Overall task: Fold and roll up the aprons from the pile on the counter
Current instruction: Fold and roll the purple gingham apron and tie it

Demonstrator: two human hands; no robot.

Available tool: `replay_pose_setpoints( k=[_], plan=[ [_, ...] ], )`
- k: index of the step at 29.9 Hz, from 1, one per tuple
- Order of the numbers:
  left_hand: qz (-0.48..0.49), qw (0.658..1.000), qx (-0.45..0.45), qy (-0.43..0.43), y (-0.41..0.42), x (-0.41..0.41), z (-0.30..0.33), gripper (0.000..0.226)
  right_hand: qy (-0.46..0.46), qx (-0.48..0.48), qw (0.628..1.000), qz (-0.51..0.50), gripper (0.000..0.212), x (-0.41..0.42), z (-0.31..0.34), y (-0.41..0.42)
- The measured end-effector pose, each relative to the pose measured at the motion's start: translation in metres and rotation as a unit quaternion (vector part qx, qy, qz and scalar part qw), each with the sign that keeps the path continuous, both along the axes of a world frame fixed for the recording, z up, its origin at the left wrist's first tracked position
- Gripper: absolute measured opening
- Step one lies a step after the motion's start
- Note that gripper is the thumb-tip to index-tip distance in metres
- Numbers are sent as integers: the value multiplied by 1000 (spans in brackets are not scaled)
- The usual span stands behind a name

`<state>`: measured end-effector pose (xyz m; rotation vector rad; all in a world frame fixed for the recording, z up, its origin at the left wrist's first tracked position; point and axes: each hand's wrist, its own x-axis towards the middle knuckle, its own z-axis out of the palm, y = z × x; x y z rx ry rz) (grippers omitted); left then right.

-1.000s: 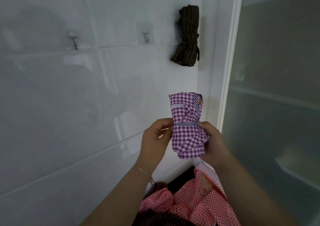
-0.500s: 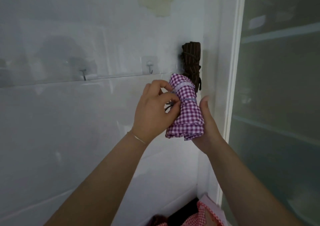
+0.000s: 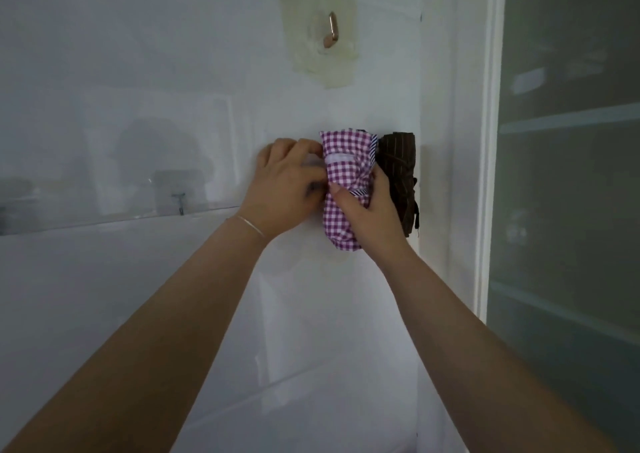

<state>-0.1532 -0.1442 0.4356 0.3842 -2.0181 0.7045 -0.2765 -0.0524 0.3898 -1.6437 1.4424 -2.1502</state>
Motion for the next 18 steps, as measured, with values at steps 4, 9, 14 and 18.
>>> replay_pose_setpoints(
  k=[4,9,14,18],
  plan=[
    [30,999,-23,4,-20,2,-3,25,53,-40,994,-92,86,6,-7,-29],
    [31,999,-7,32,-16,5,-8,30,50,-48,987,-143,94,12,-11,-42],
    [15,998,2,59,-17,8,-10,31,42,-42,988,-141,96,16,-7,-48],
    [14,999,1,49,-19,9,-13,28,53,-16,987,-150,98,18,-9,-49]
  ],
)
